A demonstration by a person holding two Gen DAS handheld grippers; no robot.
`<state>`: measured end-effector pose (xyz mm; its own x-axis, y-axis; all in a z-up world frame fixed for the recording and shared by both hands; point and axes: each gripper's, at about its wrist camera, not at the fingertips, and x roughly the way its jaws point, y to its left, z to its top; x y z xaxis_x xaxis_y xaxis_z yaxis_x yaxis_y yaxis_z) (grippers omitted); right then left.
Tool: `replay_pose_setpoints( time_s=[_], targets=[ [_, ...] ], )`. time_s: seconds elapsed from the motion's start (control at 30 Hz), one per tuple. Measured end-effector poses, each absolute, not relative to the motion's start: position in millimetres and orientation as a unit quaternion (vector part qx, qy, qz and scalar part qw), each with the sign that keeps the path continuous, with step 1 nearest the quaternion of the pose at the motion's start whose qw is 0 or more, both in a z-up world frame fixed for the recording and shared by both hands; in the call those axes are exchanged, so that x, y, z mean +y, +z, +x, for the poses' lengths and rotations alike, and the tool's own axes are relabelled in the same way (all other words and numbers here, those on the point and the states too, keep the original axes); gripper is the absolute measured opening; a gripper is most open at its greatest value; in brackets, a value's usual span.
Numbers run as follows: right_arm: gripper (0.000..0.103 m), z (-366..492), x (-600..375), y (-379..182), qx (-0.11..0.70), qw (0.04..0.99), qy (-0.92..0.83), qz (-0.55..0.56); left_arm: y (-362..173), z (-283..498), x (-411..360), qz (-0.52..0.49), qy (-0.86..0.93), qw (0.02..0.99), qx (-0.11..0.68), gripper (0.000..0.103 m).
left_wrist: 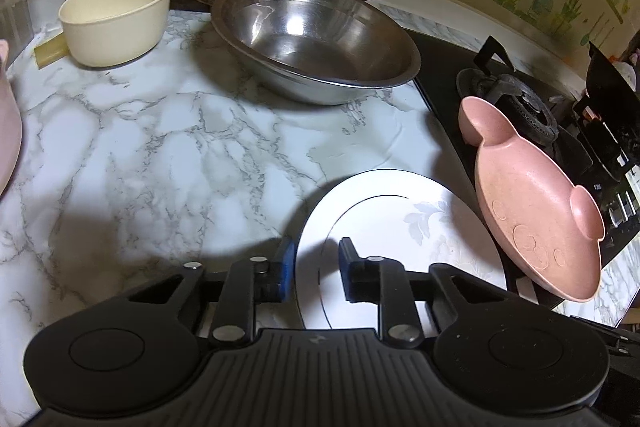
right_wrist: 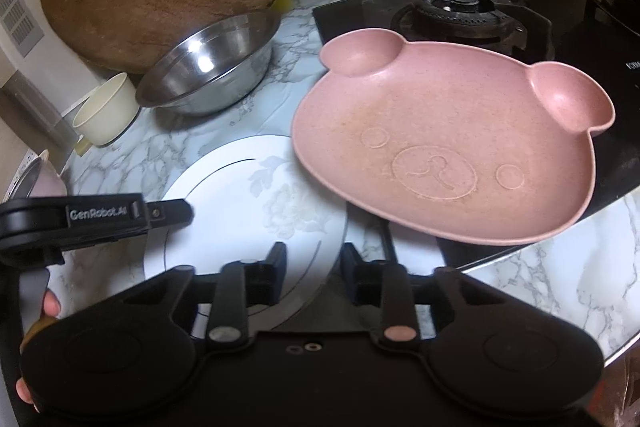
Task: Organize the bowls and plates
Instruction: 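Carry the small white plate with both tools onto the large plate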
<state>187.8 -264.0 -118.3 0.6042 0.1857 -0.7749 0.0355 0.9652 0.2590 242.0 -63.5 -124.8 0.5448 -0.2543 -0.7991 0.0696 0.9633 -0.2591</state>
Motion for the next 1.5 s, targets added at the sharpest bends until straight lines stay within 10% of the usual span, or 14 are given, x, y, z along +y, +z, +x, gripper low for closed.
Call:
replay_pose_setpoints(
  time_s=[1.5],
  targets=[
    [0.014,100,-40,-63,0.410,0.850,0.330,-0.009,-47,-5,175,-0.206,0.184,0.885,0.374,0.016]
  ],
)
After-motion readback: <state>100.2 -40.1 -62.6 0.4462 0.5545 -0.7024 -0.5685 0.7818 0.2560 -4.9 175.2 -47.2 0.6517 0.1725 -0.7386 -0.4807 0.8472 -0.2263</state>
